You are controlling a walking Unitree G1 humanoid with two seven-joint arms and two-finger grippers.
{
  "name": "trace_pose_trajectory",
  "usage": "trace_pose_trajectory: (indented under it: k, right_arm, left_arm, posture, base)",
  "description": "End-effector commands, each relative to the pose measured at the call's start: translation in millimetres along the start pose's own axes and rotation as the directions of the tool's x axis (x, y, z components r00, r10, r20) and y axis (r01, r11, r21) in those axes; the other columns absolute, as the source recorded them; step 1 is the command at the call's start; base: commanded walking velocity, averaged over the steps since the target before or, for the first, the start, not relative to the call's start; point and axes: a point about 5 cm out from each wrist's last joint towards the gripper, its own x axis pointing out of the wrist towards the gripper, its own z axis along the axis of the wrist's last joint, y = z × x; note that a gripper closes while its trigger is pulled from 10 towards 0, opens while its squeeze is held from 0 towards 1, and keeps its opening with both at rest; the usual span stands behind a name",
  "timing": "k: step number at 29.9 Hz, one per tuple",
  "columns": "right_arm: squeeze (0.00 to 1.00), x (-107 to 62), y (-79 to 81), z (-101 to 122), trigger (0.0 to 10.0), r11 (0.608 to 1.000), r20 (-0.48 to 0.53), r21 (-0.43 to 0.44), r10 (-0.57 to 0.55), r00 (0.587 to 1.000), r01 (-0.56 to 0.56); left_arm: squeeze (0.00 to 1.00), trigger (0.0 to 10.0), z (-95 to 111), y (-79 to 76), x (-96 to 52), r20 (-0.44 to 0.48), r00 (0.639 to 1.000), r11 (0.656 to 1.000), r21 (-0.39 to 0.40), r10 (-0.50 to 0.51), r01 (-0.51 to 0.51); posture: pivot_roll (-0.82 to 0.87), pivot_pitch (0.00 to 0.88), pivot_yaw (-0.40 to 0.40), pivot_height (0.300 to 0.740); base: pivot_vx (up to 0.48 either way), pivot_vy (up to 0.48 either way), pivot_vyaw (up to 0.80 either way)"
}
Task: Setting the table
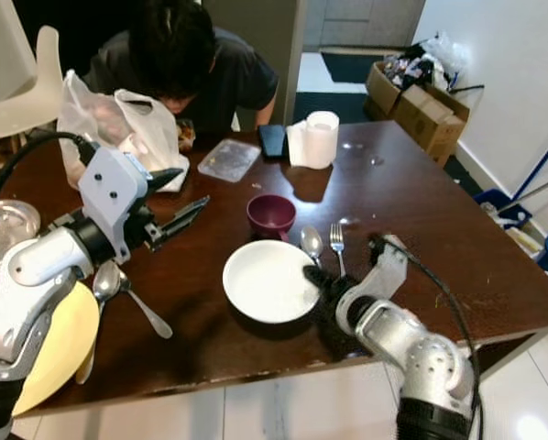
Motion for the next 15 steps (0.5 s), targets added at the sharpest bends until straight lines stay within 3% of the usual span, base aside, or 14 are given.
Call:
trace_pose_trajectory:
  k: [1, 6, 7, 10, 11, 13, 14, 15]
  right_arm:
    - [0.00, -4.6, 3.0, -7, 10.0, 0.998, -0.005, -0.044, -0.036, 0.999, 0.036]
    - [0.00, -8.4, 6.0, -9, 10.0, 0.996, 0.018, -0.070, -0.049, 0.999, 0.050]
    - [0.00, -13.1, 10.9, -5, 10.0, 0.988, 0.078, -0.139, -0.055, 0.995, 0.065]
    - [0.00, -25.2, 32.3, 21, 10.0, 0.881, 0.326, -0.460, 0.048, 0.944, 0.114]
    - [0.00, -25.2, 32.3, 21, 10.0, 0.881, 0.326, -0.460, 0.048, 0.944, 0.114]
    - [0.00, -29.9, 49.1, 38, 10.0, 0.786, 0.418, -0.604, 0.174, 0.892, 0.129]
    - [0.00, -29.9, 49.1, 38, 10.0, 0.786, 0.418, -0.604, 0.174, 0.892, 0.129]
    - [0.00, -31.4, 56.0, 45, 10.0, 0.749, 0.441, -0.648, 0.227, 0.868, 0.134]
  left_arm:
    - [0.00, 10.0, -3, -3.6, 0.8, -0.005, 1.000, 1.000, -0.010, -0.010, 0.009]
    - [0.00, 10.0, -3, -4.5, 1.4, -0.003, 1.000, 1.000, -0.014, -0.012, 0.012]
    - [0.00, 10.0, -3, -5.4, 2.1, -0.001, 1.000, 1.000, -0.016, -0.017, 0.017]
    - [0.00, 10.0, -3, -6.7, 4.6, 0.001, 1.000, 1.000, -0.025, -0.018, 0.018]
    - [0.00, 10.0, -3, -6.7, 4.6, 0.001, 1.000, 1.000, -0.025, -0.018, 0.018]
    - [0.00, 10.0, -7, -7.3, 5.7, -0.010, 1.000, 0.999, -0.047, 0.000, -0.001]
    - [0.00, 10.0, -7, -7.3, 5.7, -0.010, 1.000, 0.999, -0.047, 0.000, -0.001]
    - [0.00, 10.0, -10, -8.0, 5.4, -0.022, 1.000, 0.997, -0.073, 0.010, -0.012]
  posture:
    - [-0.07, 0.000, 0.060, 0.740]
    - [-0.08, 0.000, 0.061, 0.740]
    - [-0.08, 0.000, 0.068, 0.740]
    - [-0.09, 0.000, 0.075, 0.740]
    - [-0.09, 0.000, 0.075, 0.740]
    - [-0.09, 0.000, 0.080, 0.740]
    - [-0.09, 0.000, 0.080, 0.740]
    - [-0.10, 0.000, 0.080, 0.740]
  base:
    - [0.000, 0.000, 0.00]
    - [0.000, 0.000, 0.00]
    - [0.000, 0.000, 0.00]
    - [0.000, 0.000, 0.00]
    - [0.000, 0.000, 0.00]
    - [0.000, 0.000, 0.00]
    - [0.000, 0.000, 0.00]
    - [0.000, 0.000, 0.00]
